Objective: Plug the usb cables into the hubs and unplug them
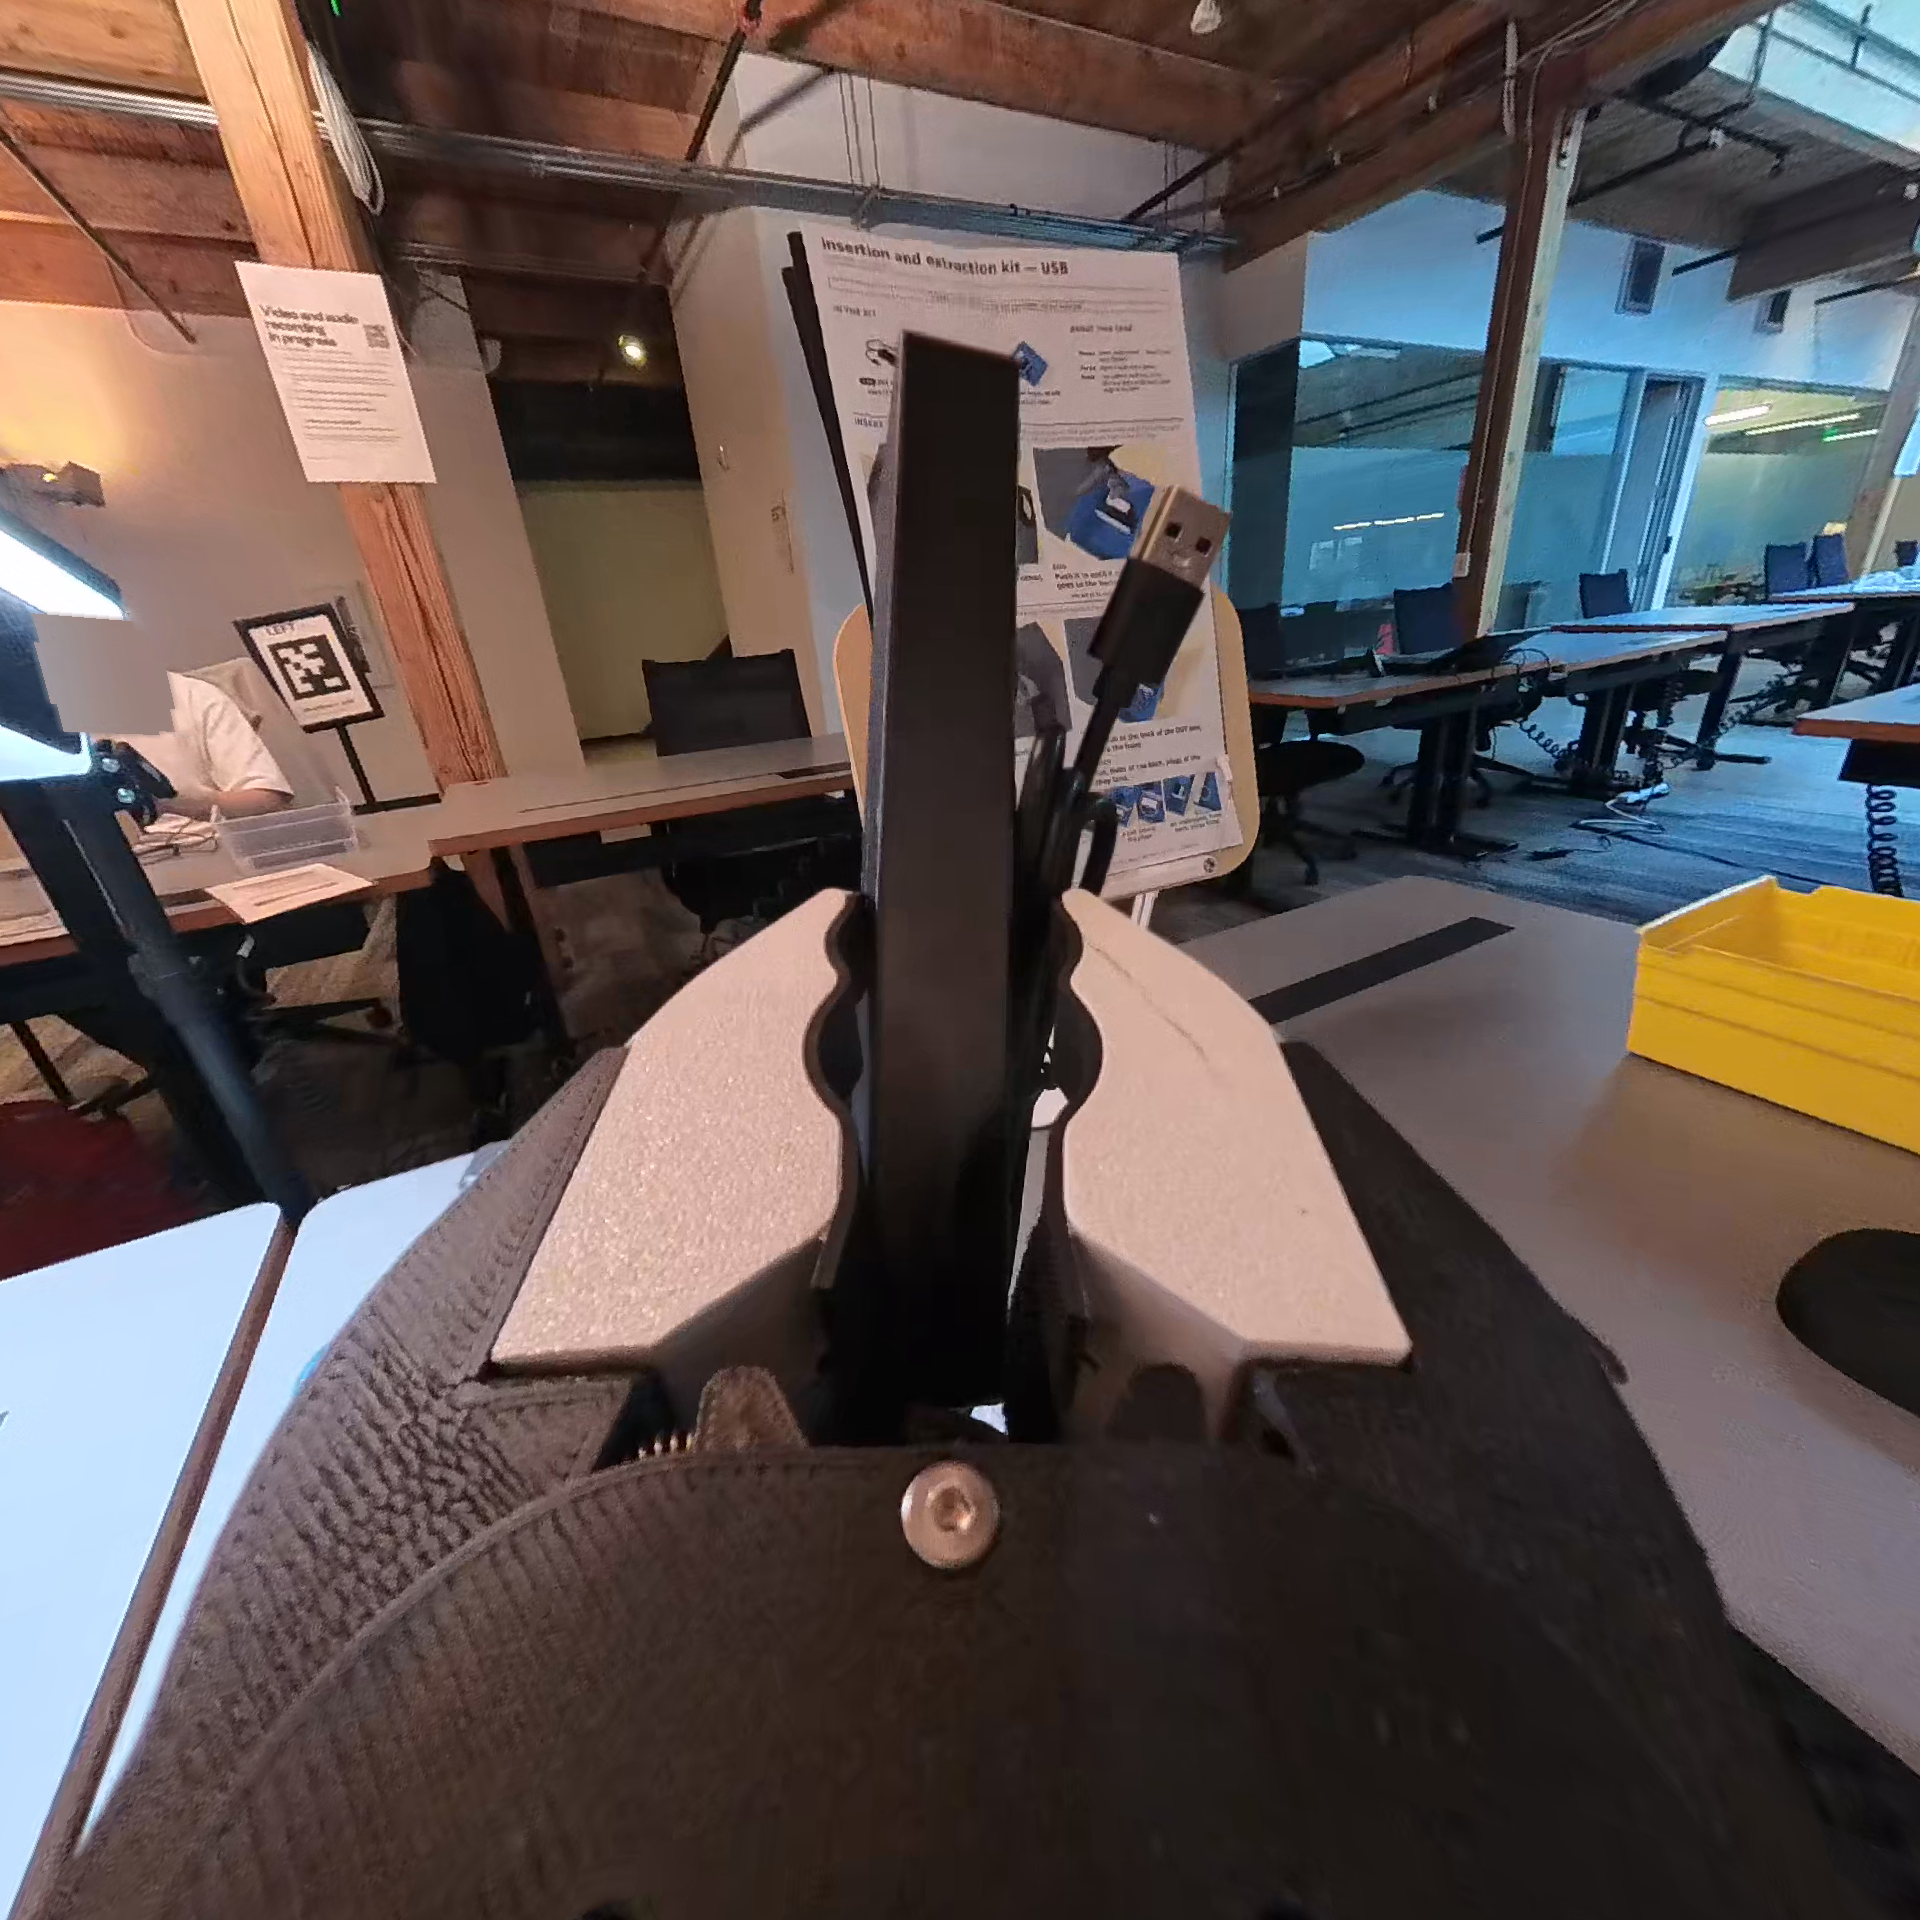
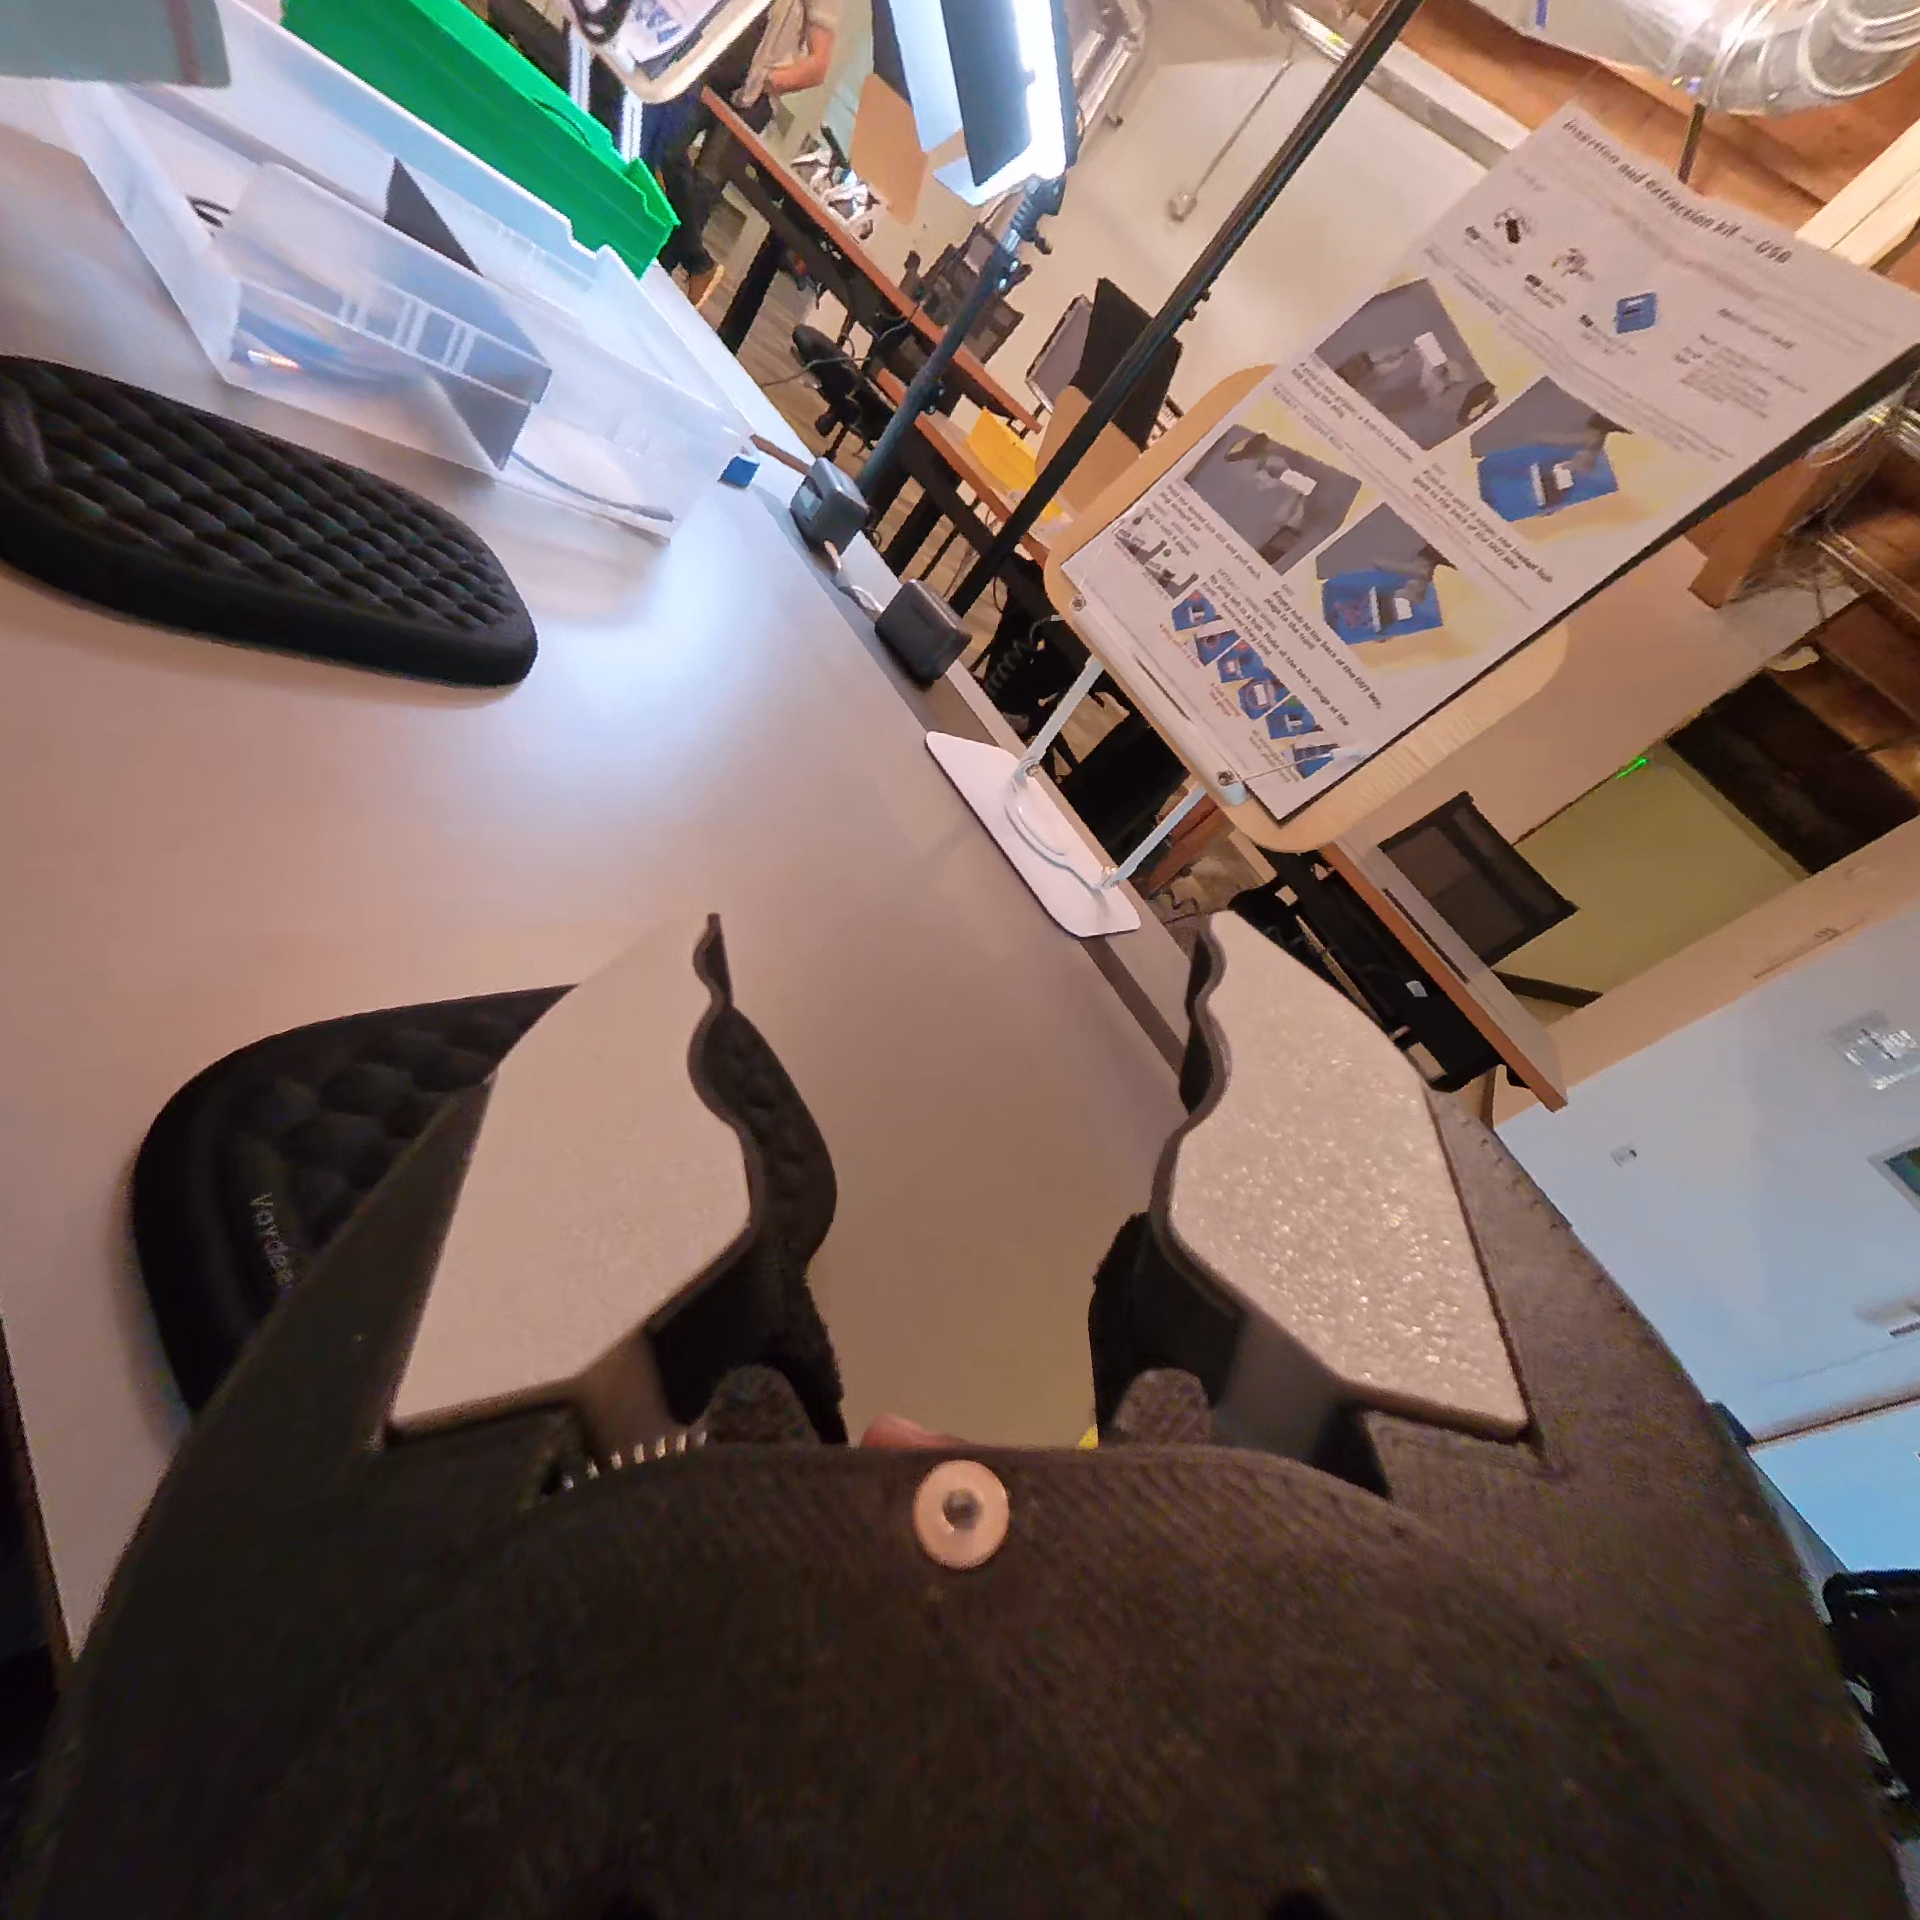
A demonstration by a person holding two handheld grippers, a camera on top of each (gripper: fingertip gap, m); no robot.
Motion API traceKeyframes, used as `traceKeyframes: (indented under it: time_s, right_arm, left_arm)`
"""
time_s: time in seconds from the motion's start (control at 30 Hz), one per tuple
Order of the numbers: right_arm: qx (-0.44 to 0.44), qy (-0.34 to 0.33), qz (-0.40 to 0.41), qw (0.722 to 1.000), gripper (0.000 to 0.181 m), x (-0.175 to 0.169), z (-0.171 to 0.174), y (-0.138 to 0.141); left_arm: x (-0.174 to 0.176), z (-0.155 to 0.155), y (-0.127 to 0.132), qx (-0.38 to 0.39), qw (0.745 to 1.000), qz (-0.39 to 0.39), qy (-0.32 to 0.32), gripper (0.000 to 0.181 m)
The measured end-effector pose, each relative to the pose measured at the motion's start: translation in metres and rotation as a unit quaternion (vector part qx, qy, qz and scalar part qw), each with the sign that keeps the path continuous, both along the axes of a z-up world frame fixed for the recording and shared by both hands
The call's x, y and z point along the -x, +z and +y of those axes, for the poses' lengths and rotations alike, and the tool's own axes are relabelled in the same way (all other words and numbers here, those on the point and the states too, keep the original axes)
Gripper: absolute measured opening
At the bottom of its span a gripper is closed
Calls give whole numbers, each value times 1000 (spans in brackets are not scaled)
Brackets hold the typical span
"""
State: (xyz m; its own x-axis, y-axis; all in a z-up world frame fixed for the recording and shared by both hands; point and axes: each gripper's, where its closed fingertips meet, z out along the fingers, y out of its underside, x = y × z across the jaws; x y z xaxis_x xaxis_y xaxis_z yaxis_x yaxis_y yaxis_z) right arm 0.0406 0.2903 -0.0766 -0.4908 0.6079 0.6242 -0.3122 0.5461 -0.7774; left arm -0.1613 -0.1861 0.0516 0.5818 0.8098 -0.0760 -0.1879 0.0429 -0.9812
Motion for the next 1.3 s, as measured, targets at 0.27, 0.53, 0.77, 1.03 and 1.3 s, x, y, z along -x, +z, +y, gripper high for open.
traceKeyframes:
  time_s: [0.27,0.53,0.77,1.03,1.3]
  right_arm:
    - [-10,-11,-20,1000,86,7,3,-11]
    - [-12,-9,-30,999,87,10,1,-14]
    - [-14,-10,-40,999,87,12,0,-18]
    - [-14,-5,-49,999,88,14,-3,-22]
    - [42,84,-36,995,86,22,-52,-12]
  left_arm:
    - [-19,-4,-3,-51,998,-9,-34,33]
    - [-44,1,1,-180,976,-20,-125,33]
    - [-56,12,-5,-246,953,-33,-172,33]
    - [-66,28,-15,-265,943,-48,-194,33]
    - [-97,86,-39,-222,957,-24,-186,34]
